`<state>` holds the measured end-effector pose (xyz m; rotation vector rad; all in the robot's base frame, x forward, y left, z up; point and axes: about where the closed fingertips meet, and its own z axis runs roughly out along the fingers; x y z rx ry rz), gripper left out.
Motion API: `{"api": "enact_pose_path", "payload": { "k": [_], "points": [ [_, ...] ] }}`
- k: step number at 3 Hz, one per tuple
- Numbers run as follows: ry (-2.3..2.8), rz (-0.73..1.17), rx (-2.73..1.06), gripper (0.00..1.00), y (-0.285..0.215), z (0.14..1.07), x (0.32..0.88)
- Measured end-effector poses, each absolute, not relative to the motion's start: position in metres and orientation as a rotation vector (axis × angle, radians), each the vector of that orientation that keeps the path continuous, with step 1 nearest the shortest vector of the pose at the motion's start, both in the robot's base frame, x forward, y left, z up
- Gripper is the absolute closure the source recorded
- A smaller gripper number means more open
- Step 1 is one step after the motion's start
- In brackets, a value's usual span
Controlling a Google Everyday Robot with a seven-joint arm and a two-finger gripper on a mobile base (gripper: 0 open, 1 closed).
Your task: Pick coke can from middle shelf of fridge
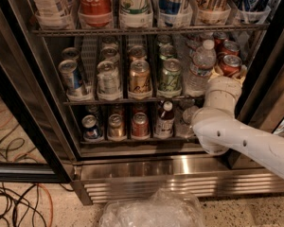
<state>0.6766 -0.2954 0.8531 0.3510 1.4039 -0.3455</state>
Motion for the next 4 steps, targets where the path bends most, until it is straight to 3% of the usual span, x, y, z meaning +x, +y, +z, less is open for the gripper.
{"api": "enact_pose_path", "payload": {
  "k": [1,2,4],
  "points": [
    [1.404,-0.346,0.351,0.92,-0.2954,0.8531,0.6766],
    [1.404,-0.346,0.351,1.0,-0.2955,0.8531,0.6766],
    [1.401,-0.359,0.341,1.0,-0.2925,0.8558,0.6704]
  ]
}}
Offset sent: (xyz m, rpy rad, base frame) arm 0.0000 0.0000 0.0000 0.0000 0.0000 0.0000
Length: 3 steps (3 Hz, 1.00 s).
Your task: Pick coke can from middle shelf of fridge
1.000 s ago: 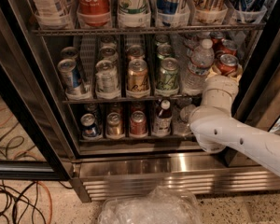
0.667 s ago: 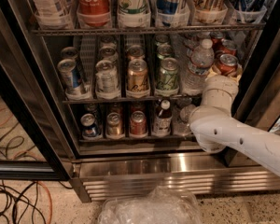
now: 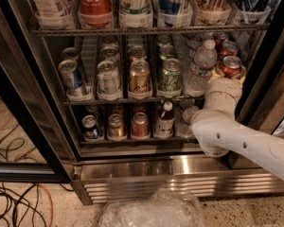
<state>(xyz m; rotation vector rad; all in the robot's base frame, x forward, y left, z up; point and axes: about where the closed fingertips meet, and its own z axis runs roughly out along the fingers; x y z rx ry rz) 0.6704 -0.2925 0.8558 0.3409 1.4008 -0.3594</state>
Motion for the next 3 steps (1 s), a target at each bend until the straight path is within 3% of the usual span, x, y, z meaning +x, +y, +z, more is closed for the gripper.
{"api": "enact_pose_path", "payload": {
  "k": [3],
  "points": [
    [1.357,-0.381,0.295,1.0,-0.283,0.892,0.655]
  ]
}}
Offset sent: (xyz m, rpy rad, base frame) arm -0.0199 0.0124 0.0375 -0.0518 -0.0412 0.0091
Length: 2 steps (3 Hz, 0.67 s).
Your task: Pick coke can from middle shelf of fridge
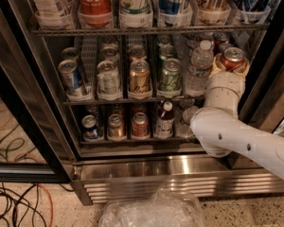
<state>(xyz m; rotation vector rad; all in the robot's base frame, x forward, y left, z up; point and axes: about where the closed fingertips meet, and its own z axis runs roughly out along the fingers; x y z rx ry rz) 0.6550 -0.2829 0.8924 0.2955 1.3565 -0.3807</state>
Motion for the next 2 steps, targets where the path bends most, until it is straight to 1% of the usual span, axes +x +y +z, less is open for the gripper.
{"api": "enact_pose_path", "payload": {
  "k": [2],
  "points": [
    [1.35,-0.397,0.254,1.0,-0.2826,0.9049,0.6453]
  ]
}}
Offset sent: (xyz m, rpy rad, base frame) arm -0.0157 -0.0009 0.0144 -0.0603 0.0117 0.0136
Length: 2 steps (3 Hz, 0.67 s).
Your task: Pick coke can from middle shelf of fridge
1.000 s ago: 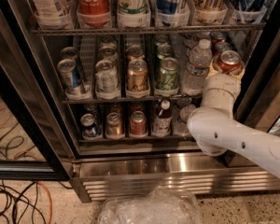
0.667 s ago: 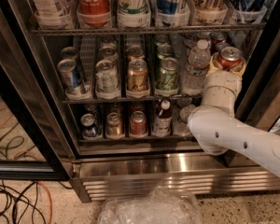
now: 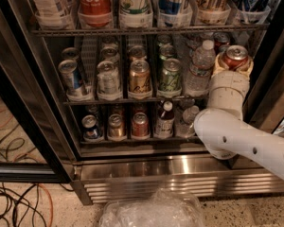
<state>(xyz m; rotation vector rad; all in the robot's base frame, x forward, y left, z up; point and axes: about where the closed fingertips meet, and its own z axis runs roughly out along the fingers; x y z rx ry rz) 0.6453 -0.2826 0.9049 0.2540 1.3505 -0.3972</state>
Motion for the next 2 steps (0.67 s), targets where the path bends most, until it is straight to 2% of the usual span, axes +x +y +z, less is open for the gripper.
{"api": "enact_pose_path", "payload": {
  "k": [2],
  "points": [
    [1.383,-0.383,0.23,1.0,-0.2807,0.8925,0.6313]
  ]
}}
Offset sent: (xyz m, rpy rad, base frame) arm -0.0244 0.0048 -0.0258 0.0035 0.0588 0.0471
